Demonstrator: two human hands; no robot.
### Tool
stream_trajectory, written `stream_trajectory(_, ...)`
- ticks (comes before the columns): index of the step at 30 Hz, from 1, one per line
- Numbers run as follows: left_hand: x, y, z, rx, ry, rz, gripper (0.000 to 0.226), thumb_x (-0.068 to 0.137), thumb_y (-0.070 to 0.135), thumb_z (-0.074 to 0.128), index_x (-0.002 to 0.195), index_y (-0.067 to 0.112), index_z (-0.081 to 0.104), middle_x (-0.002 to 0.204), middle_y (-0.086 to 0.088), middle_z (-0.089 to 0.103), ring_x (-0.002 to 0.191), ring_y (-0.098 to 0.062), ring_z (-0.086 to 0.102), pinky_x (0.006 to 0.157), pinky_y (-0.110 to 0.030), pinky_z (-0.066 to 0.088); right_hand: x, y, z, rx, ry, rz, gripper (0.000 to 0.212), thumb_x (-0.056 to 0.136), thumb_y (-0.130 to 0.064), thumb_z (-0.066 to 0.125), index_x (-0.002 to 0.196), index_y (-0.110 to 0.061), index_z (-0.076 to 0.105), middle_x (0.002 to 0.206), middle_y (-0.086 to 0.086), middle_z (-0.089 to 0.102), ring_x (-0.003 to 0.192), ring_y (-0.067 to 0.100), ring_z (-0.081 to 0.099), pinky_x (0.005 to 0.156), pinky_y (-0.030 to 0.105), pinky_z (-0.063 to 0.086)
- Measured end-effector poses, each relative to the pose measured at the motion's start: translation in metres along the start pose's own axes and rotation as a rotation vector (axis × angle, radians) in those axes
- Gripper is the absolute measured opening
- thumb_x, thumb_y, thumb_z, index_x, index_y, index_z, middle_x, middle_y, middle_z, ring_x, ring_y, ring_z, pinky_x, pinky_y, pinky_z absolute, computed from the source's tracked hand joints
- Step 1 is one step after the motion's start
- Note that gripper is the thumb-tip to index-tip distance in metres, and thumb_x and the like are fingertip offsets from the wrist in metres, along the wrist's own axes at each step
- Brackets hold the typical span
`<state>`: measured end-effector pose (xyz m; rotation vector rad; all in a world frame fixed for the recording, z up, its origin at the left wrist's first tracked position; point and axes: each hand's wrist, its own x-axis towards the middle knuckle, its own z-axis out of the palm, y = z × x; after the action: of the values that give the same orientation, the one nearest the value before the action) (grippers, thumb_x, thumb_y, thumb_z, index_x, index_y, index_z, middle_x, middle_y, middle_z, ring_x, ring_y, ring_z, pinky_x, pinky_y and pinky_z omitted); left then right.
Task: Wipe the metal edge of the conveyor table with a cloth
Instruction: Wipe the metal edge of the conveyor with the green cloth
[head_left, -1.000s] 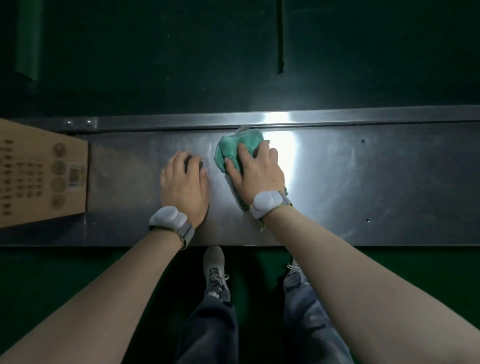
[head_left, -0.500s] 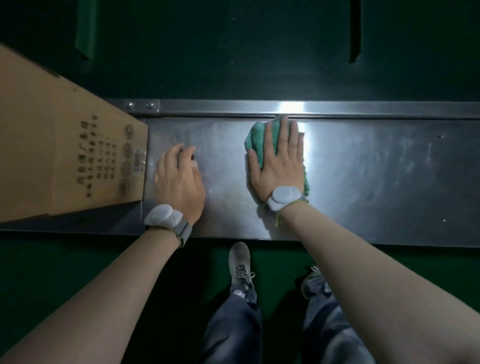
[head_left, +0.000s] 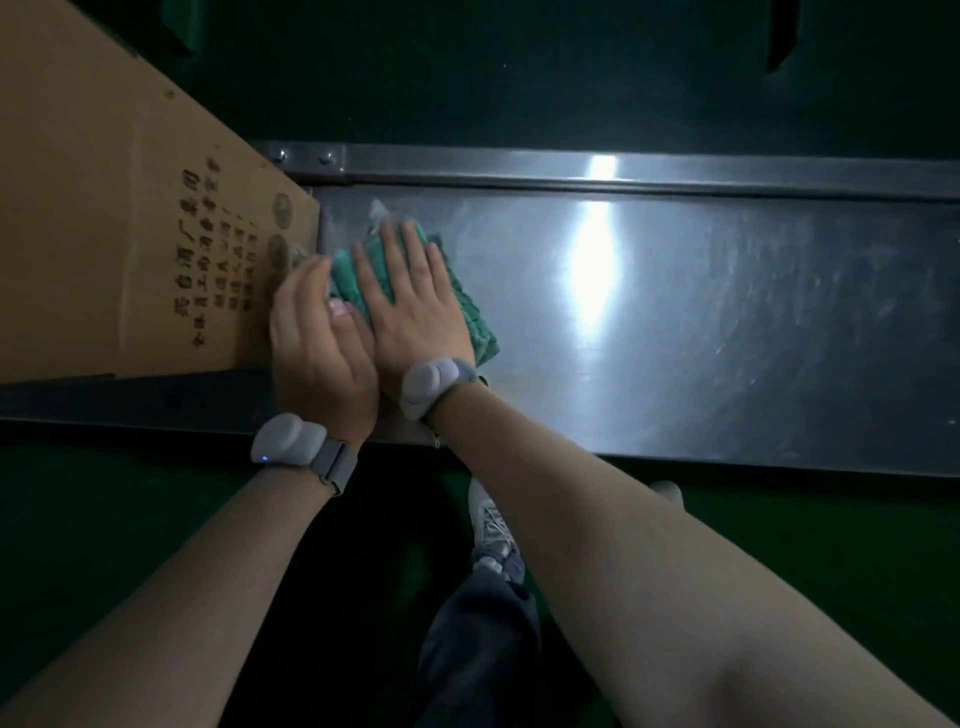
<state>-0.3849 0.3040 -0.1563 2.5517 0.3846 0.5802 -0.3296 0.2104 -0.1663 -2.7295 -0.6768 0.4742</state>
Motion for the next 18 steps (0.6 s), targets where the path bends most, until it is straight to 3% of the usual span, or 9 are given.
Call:
stream_trajectory(3,-0.002,0.007,0.003,0.030,-0.010,0.037,0.044,0.116,0.026,0.032,0.144,0.002,0.057,0.143,-0.020,0.061,0.133,-0.032,0.060,0.110,-0.043,0.051,-0.022,0.013,0.000,-0.020,-0.031,-0.051,0.070,0.114,-0.052,0.018,0.173,-0.015,0.013,0.179,0.016,-0.001,0.166,0.033,-0.008,0.134,0.049,-0.006)
stream_trajectory(6,-0.003,0.007,0.003,0.068,-0.058,0.103,0.039,0.115,0.019,0.036,0.145,0.005,0.057,0.143,-0.019,0.061,0.131,-0.031,0.059,0.110,-0.042,0.049,-0.041,0.050,-0.008,-0.061,0.025,-0.027,0.070,0.114,-0.051,0.024,0.172,-0.013,0.016,0.179,0.017,0.005,0.167,0.033,-0.001,0.135,0.050,0.001)
stream_trajectory(11,-0.005,0.009,-0.004,0.105,-0.119,0.071,0.038,0.115,0.016,0.037,0.147,0.007,0.055,0.146,-0.017,0.058,0.134,-0.029,0.055,0.112,-0.039,0.047,-0.080,0.138,-0.033,-0.099,0.192,0.178,0.069,0.114,-0.049,0.023,0.171,-0.010,0.019,0.178,0.019,0.013,0.166,0.035,0.007,0.135,0.052,0.010)
stream_trajectory(18,-0.014,0.005,-0.023,0.095,-0.229,0.005,0.040,0.114,0.017,0.037,0.151,0.009,0.049,0.153,-0.015,0.051,0.142,-0.034,0.050,0.115,-0.053,0.046,-0.111,0.214,-0.055,-0.070,0.257,0.510,0.070,0.113,-0.050,0.025,0.172,-0.012,0.017,0.178,0.019,0.010,0.166,0.037,0.006,0.135,0.053,0.007)
